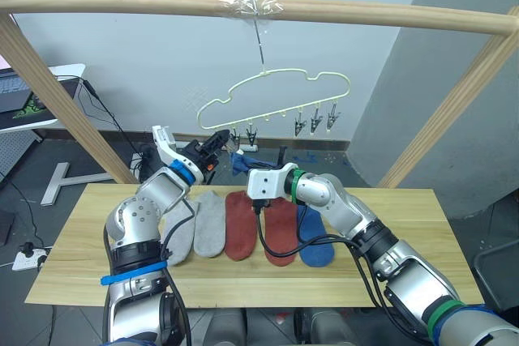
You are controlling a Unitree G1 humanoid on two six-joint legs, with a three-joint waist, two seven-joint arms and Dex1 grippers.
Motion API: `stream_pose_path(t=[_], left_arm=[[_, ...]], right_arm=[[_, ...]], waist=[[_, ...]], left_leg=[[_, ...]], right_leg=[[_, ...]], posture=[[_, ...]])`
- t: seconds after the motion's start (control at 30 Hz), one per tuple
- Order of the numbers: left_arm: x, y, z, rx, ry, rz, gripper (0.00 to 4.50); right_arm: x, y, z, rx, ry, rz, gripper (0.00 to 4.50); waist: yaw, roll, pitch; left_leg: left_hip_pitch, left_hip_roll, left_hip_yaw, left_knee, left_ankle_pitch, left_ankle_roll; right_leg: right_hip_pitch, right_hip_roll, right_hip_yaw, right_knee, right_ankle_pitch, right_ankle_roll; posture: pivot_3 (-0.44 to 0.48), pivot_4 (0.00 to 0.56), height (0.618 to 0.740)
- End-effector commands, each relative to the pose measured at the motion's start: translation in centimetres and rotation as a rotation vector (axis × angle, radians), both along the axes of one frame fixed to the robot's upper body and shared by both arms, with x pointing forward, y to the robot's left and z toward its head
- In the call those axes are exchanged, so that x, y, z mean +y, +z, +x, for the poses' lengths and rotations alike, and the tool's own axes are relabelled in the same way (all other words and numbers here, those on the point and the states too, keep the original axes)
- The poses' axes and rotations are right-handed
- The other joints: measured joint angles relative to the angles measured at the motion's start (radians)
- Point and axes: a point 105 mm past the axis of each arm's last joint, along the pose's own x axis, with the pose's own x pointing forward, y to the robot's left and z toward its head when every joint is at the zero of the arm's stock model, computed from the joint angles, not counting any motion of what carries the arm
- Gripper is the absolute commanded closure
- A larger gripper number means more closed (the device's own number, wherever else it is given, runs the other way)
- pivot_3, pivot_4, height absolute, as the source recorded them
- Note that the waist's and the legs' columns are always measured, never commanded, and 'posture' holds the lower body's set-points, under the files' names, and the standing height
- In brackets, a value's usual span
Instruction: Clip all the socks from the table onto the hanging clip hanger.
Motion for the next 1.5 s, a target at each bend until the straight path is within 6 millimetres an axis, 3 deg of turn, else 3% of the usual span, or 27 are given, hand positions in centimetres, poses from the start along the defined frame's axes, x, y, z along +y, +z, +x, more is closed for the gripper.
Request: stream_pose_path(t=[0.03, 0.17, 0.3, 0.47, 0.8, 1.03, 1.2, 1.33, 1.5], left_arm=[[0.0, 1.5, 0.0, -0.054, -0.007, -0.006, 4.5], [-0.1, 1.5, -0.1, -0.054, -0.014, -0.009, 4.5], [-0.3, 1.5, -0.3, -0.053, -0.033, -0.015, 4.5], [-0.5, 1.5, -0.3, -0.054, -0.043, -0.011, 4.5], [-0.1, 1.8, -0.3, -0.083, -0.022, 0.002, 4.5], [0.0, 2.2, -0.7, -0.098, -0.038, -0.019, 2.33], [1.9, 2.2, -1.7, -0.084, -0.016, -0.005, 0.8], [3.7, 1.1, -3.0, -0.065, 0.011, 0.233, 0.8], [2.8, 2.4, -5.0, -0.144, -0.079, 0.298, 0.78]], right_arm=[[0.2, 0.2, -0.3, -0.039, 0.037, -0.027, 4.49], [-0.2, 0.1, -0.1, -0.068, 0.022, -0.037, 4.49], [0.0, 3.1, 1.0, -0.186, -0.028, 0.04, 4.49], [0.5, 4.3, 1.1, -0.226, -0.026, 0.082, 4.49], [1.1, 3.4, 0.1, -0.164, 0.025, 0.096, 4.49], [1.5, 3.1, -0.4, -0.114, 0.054, 0.111, 4.5], [1.9, 2.9, -0.7, -0.015, 0.053, 0.174, 4.5], [2.4, 2.5, -1.1, 0.245, 0.031, 0.351, 4.5], [2.4, 2.5, -1.0, 0.433, -0.003, 0.484, 3.06]], waist=[[0.0, 0.0, 0.0], [0.0, 0.0, 0.001], [0.0, 0.0, 0.002], [0.0, 0.0, 0.002], [0.0, -0.001, 0.004], [0.0, -0.003, 0.006], [-0.002, -0.004, 0.007], [-0.001, -0.005, 0.009], [0.008, -0.005, 0.01]], left_leg=[[0.0, 0.0, 0.0, 0.0, 0.0, 0.0], [0.0, 0.0, 0.0, 0.0, 0.0, 0.0], [0.0, 0.0, 0.0, 0.0, 0.0, 0.0], [0.0, 0.0, 0.0, -0.001, 0.0, 0.0], [-0.001, 0.0, 0.0, -0.001, 0.0, 0.0], [-0.001, 0.0, 0.0, -0.001, 0.0, 0.0], [-0.001, 0.0, -0.001, -0.001, 0.0, 0.0], [-0.001, 0.001, -0.003, -0.002, 0.0, 0.0], [-0.002, 0.0, -0.005, -0.002, 0.0, -0.001]], right_leg=[[0.0, 0.0, 0.0, 0.0, 0.0, 0.0], [0.0, 0.0, 0.0, 0.0, 0.0, 0.0], [0.0, 0.0, 0.0, 0.0, 0.0, 0.0], [0.0, 0.0, 0.0, 0.0, 0.0, 0.0], [0.0, -0.001, -0.001, -0.001, 0.0, 0.0], [0.0, -0.001, -0.001, -0.001, 0.0, 0.0], [0.0, -0.001, -0.001, -0.001, 0.0, -0.001], [-0.001, -0.002, -0.002, 0.0, -0.001, -0.002], [-0.001, -0.006, -0.006, 0.0, -0.001, -0.004]], posture=[[0.189, 0.151, 0.74], [0.193, 0.152, 0.74], [0.19, 0.154, 0.74], [0.189, 0.151, 0.74], [0.19, 0.152, 0.74], [0.193, 0.145, 0.74], [0.192, 0.141, 0.74], [0.206, 0.136, 0.74], [0.227, 0.132, 0.74]])
